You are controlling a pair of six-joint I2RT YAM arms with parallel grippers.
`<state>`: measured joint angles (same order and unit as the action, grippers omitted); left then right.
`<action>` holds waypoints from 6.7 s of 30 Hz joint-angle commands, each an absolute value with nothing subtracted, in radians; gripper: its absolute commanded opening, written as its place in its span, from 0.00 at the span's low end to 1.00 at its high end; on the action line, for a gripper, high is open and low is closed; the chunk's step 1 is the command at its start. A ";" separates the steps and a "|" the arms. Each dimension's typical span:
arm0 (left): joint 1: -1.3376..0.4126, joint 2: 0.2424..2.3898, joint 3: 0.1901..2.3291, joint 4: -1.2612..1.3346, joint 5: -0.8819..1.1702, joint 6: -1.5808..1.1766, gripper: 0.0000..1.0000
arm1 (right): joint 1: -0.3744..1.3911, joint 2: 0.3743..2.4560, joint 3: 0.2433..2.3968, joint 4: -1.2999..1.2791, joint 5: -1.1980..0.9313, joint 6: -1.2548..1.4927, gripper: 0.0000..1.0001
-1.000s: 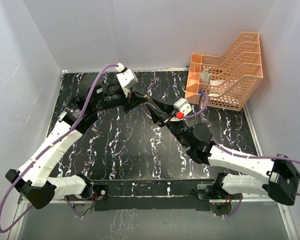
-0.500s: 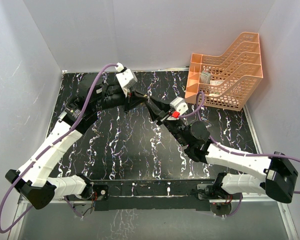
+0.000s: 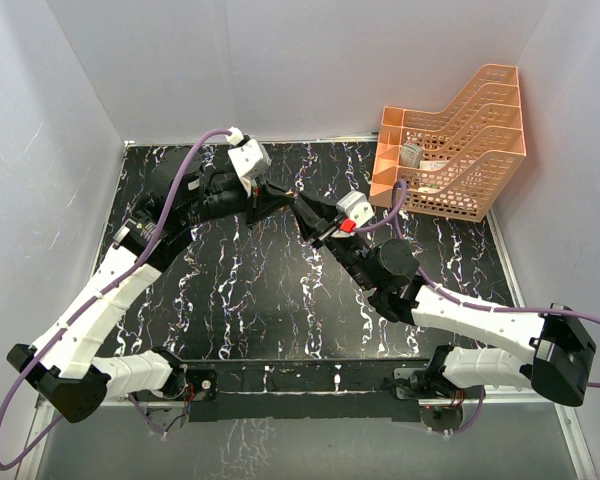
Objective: Remove the keys from the keyring
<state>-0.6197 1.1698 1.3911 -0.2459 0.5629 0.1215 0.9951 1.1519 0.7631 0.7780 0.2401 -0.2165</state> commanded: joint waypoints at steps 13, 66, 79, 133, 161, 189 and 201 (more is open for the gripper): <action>-0.626 1.137 1.408 -0.213 0.586 0.102 0.00 | 1.003 1.136 0.815 0.786 0.256 -0.245 0.12; -0.626 1.204 1.257 -0.237 0.460 0.173 0.00 | 1.029 1.010 0.878 0.705 0.275 -0.298 0.00; -0.622 1.253 1.187 -0.201 0.231 0.173 0.00 | 1.032 0.931 0.965 0.541 0.213 -0.273 0.00; -0.341 1.816 0.873 0.560 0.345 -0.268 0.00 | 0.642 1.532 1.127 0.408 0.222 -0.010 0.00; -0.309 1.807 0.939 0.435 0.181 -0.224 0.99 | 0.518 1.940 1.434 0.410 0.116 0.021 0.00; -0.309 1.553 0.899 0.372 0.012 -0.247 0.99 | 0.508 2.083 1.521 0.296 0.096 0.018 0.00; -0.309 1.582 0.915 0.331 -0.064 -0.264 0.99 | 0.505 2.305 1.753 0.179 0.063 0.010 0.00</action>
